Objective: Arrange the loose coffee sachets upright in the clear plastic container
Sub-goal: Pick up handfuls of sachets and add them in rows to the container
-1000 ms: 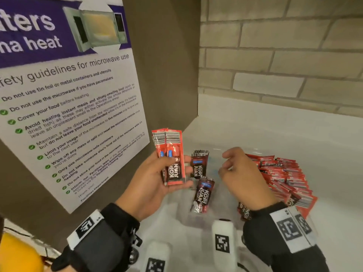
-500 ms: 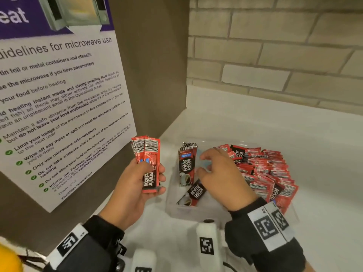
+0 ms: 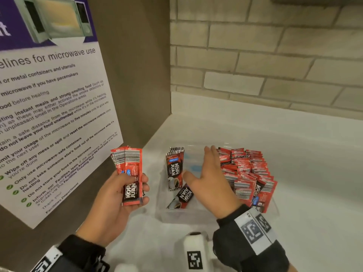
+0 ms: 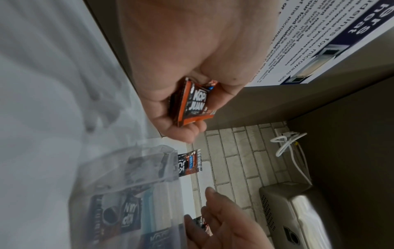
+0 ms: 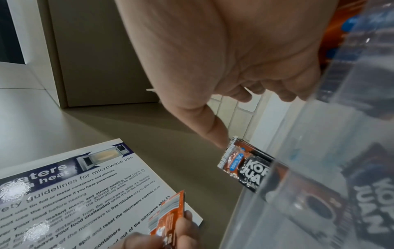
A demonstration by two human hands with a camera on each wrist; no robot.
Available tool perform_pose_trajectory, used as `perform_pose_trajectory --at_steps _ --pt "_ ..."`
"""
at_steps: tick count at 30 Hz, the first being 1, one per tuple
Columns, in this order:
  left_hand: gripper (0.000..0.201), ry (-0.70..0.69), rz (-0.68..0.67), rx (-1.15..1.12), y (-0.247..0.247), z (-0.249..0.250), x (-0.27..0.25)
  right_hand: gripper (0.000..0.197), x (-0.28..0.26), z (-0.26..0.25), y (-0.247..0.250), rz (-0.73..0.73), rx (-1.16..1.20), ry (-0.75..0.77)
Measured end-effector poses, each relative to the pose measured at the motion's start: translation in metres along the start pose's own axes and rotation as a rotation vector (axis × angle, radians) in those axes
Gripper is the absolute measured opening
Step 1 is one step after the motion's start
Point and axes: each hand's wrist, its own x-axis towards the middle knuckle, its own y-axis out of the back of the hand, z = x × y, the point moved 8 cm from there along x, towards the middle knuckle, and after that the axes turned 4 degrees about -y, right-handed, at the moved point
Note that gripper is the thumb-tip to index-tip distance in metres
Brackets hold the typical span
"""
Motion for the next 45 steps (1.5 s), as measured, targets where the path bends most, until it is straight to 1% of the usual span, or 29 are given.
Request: perform_pose_trajectory --at_steps 4,8,12,15,22,25,29,32,37,40,42,45 --pt "0.024 0.006 -0.025 -0.009 0.000 0.001 -0.001 0.090 -0.003 0.004 -0.001 0.020 0.068 -0.012" --pt "0.024 0.012 -0.030 -0.013 0.003 0.001 -0.001 0.091 -0.003 0.006 -0.001 0.048 0.091 -0.006" --pt "0.024 0.029 -0.041 -0.020 0.002 -0.001 -0.001 0.087 -0.003 0.000 -0.008 -0.016 0.009 0.053" --pt "0.023 0.047 -0.047 -0.025 0.001 -0.005 0.000 0.083 -0.004 -0.003 -0.011 -0.067 -0.035 0.069" --pt "0.023 0.073 -0.057 -0.032 -0.002 -0.010 0.001 0.078 -0.006 -0.004 -0.011 -0.123 -0.003 0.024" --pt "0.023 0.077 -0.053 -0.030 -0.001 -0.010 0.002 0.080 -0.005 -0.001 -0.015 -0.149 0.060 -0.039" --pt "0.022 0.078 -0.046 -0.030 0.000 -0.011 0.000 0.086 0.001 0.009 -0.008 -0.084 0.284 -0.135" --pt "0.022 0.075 -0.045 -0.038 0.001 -0.010 -0.001 0.091 0.004 0.016 -0.003 -0.043 0.389 -0.157" --pt "0.022 0.072 -0.034 -0.035 0.002 -0.011 -0.002 0.091 0.003 0.018 -0.003 -0.010 0.473 -0.157" --pt "0.023 0.068 -0.028 -0.047 0.003 -0.010 -0.003 0.087 0.004 0.017 0.000 0.036 0.548 -0.137" --pt "0.023 0.065 -0.024 -0.055 0.005 -0.009 -0.003 0.091 0.004 0.016 -0.001 0.048 0.587 -0.148" --pt "0.023 0.059 -0.013 -0.055 0.010 -0.008 -0.003 0.094 0.004 0.016 -0.003 0.052 0.554 -0.145"
